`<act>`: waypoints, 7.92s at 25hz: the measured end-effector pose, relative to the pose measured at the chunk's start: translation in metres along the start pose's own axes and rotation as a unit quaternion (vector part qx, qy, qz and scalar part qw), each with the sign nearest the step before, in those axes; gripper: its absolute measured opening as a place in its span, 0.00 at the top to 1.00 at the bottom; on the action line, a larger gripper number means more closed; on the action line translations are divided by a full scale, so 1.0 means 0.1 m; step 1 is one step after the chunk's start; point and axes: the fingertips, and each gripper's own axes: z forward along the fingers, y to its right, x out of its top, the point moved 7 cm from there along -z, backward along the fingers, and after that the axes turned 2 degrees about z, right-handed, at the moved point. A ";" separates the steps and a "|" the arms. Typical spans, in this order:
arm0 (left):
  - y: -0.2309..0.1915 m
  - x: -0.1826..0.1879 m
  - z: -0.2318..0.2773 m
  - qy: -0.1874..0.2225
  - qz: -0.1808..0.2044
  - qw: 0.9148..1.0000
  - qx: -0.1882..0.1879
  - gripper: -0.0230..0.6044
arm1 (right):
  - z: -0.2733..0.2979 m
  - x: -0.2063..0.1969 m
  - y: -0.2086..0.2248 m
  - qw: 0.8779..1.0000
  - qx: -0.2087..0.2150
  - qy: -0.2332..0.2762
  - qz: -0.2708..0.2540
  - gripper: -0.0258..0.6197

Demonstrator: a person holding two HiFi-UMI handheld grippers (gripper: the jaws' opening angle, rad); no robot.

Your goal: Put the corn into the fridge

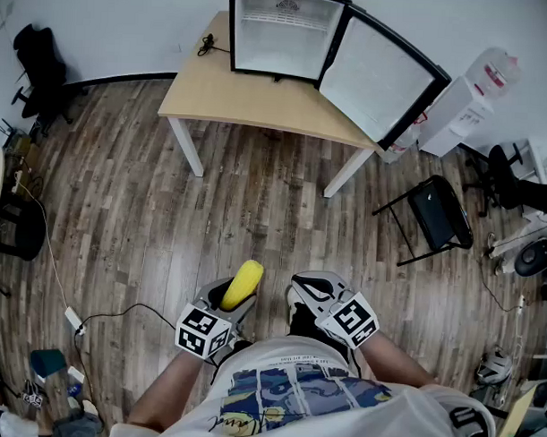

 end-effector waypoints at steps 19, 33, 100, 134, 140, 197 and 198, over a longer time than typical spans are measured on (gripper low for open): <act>0.82 1.50 1.99 0.030 -0.026 0.996 0.076 0.56 | -1.19 -0.09 2.41 0.998 0.014 0.062 -0.023 0.87; -0.31 2.17 2.42 0.040 0.000 0.997 0.063 0.56 | -0.58 0.20 3.12 0.998 -0.031 0.048 0.013 0.93; -4.54 6.48 5.31 -0.051 0.213 0.951 0.217 0.56 | 1.66 2.20 6.04 0.990 0.100 0.073 -0.073 0.93; -4.61 6.50 5.31 -0.019 0.206 0.957 0.203 0.49 | 1.64 2.11 6.16 0.991 0.096 0.065 -0.065 0.93; -4.57 6.43 5.18 -0.004 0.201 0.959 0.202 0.48 | 1.67 2.10 6.11 0.992 0.090 0.061 -0.065 0.93; -2.51 3.18 2.08 0.103 0.066 0.990 0.071 0.79 | 1.37 1.43 3.79 0.999 -0.027 0.016 -0.022 0.93; -2.46 3.14 2.06 0.100 0.066 0.991 0.064 0.80 | 1.37 1.43 3.78 0.999 -0.028 0.017 -0.022 0.93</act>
